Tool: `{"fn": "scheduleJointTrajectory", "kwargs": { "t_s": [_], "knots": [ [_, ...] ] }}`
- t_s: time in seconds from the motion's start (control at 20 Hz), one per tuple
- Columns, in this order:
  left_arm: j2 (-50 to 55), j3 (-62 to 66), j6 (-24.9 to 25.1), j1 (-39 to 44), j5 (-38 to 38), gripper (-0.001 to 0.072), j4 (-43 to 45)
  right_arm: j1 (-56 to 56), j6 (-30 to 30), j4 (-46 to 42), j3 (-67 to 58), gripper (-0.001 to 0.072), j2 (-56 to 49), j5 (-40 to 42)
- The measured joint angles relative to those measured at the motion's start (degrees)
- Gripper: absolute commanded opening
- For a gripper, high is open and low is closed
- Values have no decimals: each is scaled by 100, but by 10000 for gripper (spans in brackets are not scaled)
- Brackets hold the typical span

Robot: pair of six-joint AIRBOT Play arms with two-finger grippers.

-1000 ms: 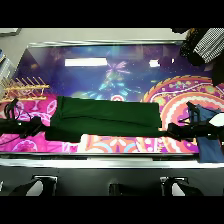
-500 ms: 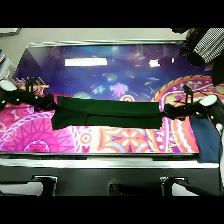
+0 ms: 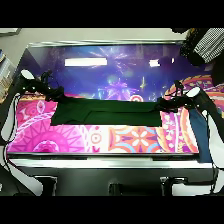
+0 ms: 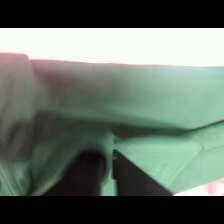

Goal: Fold the clothes and pants, and hang the long-sleeved shirts on hangers.

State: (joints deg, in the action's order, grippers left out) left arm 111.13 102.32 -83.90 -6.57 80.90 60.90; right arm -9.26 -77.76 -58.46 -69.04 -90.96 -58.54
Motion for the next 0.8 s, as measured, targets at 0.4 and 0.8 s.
{"fn": "scheduleJointTrajectory", "kwargs": {
  "t_s": [0.4,0.8],
  "knots": [
    [-352,721,-345,46,396,336,791,-721,74,197,-354,547,-17,-710],
    [-1093,916,-507,61,525,335,1093,-892,673,809,-387,543,-675,-984]
  ]
}}
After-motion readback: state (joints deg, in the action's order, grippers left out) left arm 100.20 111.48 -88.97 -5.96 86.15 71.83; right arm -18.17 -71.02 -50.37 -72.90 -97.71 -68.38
